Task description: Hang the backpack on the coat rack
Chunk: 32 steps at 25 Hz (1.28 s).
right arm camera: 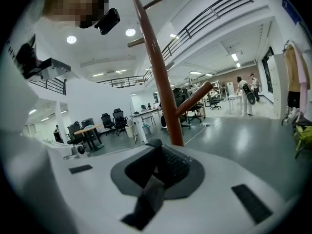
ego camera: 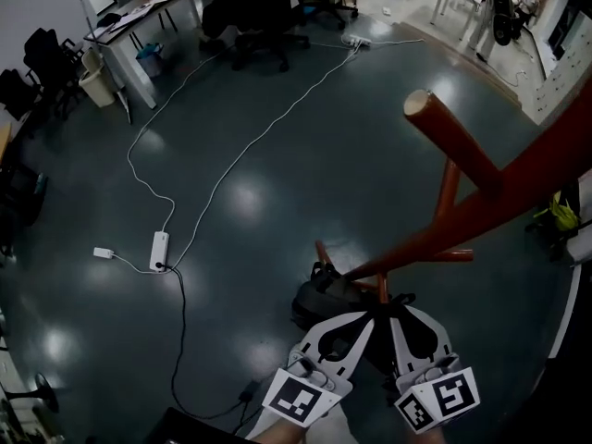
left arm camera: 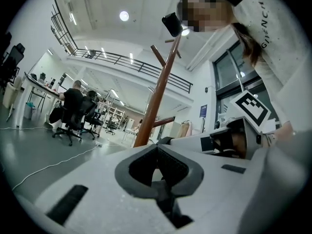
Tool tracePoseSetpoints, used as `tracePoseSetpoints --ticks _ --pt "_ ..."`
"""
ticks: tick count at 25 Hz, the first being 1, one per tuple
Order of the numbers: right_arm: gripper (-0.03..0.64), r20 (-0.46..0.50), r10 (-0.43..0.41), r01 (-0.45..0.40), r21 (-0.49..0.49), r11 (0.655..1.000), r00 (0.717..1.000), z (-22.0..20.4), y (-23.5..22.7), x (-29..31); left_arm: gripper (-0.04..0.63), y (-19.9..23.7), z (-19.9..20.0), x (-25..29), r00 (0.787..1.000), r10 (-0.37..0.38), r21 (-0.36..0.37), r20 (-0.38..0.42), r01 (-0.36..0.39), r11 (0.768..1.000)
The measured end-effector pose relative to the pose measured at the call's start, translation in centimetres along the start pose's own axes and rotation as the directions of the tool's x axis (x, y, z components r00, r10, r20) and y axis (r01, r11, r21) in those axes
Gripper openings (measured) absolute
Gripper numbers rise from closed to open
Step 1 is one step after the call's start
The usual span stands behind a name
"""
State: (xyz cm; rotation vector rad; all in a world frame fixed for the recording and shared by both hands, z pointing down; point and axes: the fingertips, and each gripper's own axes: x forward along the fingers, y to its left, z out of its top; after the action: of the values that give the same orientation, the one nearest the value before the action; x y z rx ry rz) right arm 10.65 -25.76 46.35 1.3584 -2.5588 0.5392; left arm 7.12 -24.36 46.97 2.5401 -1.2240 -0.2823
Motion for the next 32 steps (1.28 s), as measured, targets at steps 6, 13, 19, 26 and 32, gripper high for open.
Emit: tracePoseSetpoints --ticks 6,13,19,26,32 --pt "0.037 -0.053 0.005 -0.005 0.005 1.0 0.999 -0.5 -0.4 1.0 0.009 0.7 -0.3 0.5 1.0 0.014 0.005 -0.004 -0.014 1.0" --pt "0.037 -0.127 0.017 -0.017 0.007 1.0 0.992 -1.2 -0.4 1.3 0.009 1.1 -0.7 0.7 1.0 0.027 -0.008 -0.003 -0.027 1.0" --pt "0.055 -0.189 0.027 -0.028 -0.002 1.0 0.982 -1.2 -0.5 1.3 0.009 1.0 -0.6 0.5 1.0 0.031 -0.008 0.003 -0.031 0.999" --pt "0.071 -0.218 0.041 -0.049 -0.036 0.998 0.975 -1.2 -0.6 1.3 0.009 1.0 -0.7 0.1 0.999 0.046 -0.016 0.009 -0.045 0.999" --pt "0.084 -0.161 0.091 -0.096 -0.022 0.995 0.983 0.2 0.4 0.6 0.009 0.4 -0.7 -0.3 0.998 0.055 -0.024 0.011 -0.055 0.998"
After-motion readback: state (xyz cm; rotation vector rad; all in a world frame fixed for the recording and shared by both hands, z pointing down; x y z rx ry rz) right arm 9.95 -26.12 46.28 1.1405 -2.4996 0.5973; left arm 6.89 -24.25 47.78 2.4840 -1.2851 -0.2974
